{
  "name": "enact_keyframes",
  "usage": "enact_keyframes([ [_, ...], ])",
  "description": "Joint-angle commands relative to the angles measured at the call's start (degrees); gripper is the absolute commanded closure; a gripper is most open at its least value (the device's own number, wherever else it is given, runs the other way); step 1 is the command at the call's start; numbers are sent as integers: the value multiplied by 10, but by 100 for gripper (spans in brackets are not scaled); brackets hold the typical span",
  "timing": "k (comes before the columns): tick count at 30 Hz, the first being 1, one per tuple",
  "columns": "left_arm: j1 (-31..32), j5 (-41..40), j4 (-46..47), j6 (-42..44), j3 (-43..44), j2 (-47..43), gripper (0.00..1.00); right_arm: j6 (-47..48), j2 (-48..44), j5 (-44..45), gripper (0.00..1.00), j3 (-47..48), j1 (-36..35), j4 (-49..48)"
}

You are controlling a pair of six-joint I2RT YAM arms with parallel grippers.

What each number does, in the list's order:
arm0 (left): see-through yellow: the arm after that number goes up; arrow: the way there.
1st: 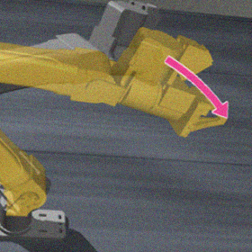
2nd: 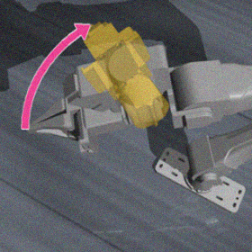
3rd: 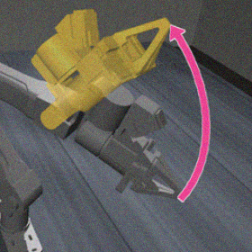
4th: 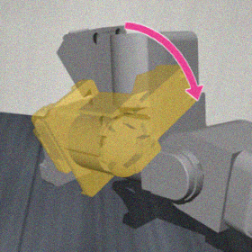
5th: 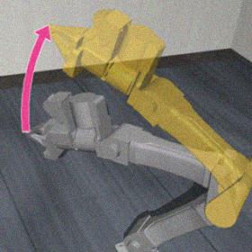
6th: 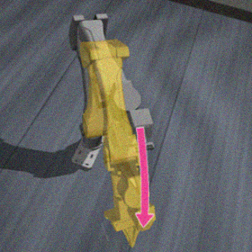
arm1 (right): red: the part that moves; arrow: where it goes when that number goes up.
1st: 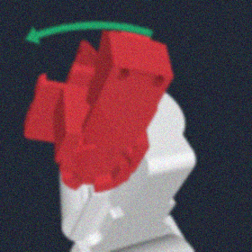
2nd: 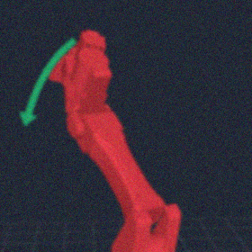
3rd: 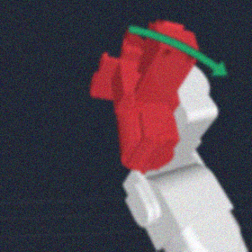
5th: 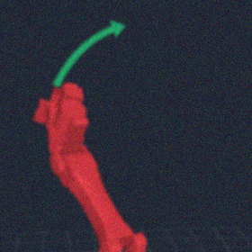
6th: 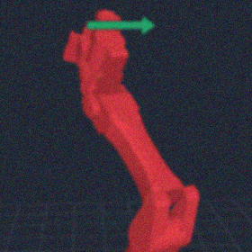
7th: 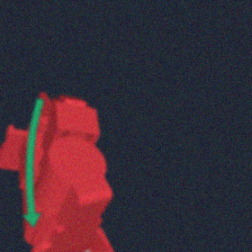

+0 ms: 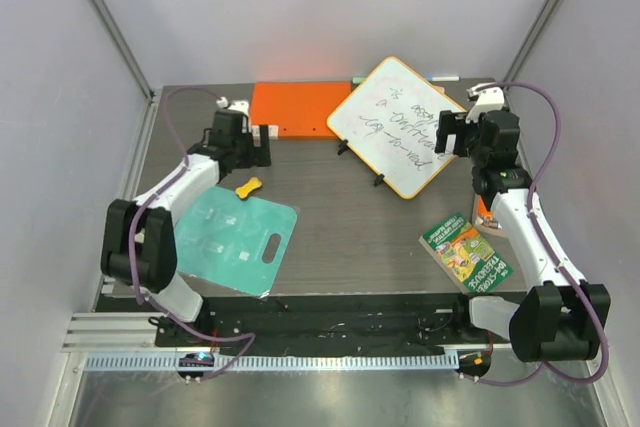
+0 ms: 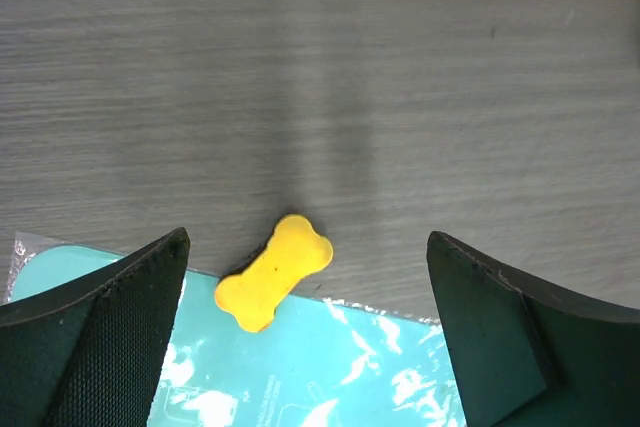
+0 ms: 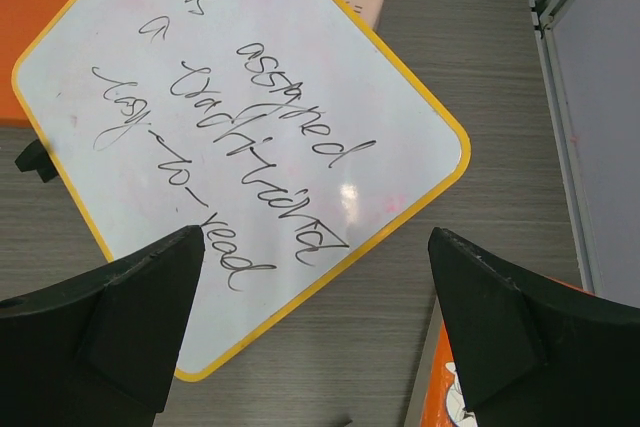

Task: Erase the whiteboard

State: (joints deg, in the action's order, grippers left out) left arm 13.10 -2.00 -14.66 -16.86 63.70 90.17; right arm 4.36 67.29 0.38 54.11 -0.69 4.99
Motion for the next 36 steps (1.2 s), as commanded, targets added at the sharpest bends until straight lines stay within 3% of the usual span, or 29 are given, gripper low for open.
enact_keyframes([
  [1,60,-122,-94,96,34,38,0,-7,-1,-15,0,28,16,2],
  [2,65,-128,-97,97,36,40,0,-7,-3,-18,0,28,17,4],
  [3,65,-133,-104,96,44,47,19,-8,-2,-21,0,29,18,9],
  [4,65,-142,-112,97,48,51,30,-8,-2,-29,0,30,21,11],
  [8,64,-142,-112,91,41,62,34,-10,6,-43,0,32,31,20],
  [10,64,-136,-114,88,42,78,46,-13,10,-47,0,34,37,24],
  [11,62,-137,-121,83,48,87,43,-13,10,-56,0,35,44,26],
  [12,61,-138,-138,83,64,96,35,-13,13,-60,0,35,47,28],
  [14,61,-136,-149,85,81,119,31,-17,13,-71,0,35,55,29],
  [31,34,-70,-155,75,104,184,38,-21,29,-87,0,37,71,35],
  [35,29,-52,-167,67,121,201,43,-21,30,-88,0,37,73,35],
  [36,29,-44,-169,65,125,204,49,-22,31,-84,0,37,73,34],
])
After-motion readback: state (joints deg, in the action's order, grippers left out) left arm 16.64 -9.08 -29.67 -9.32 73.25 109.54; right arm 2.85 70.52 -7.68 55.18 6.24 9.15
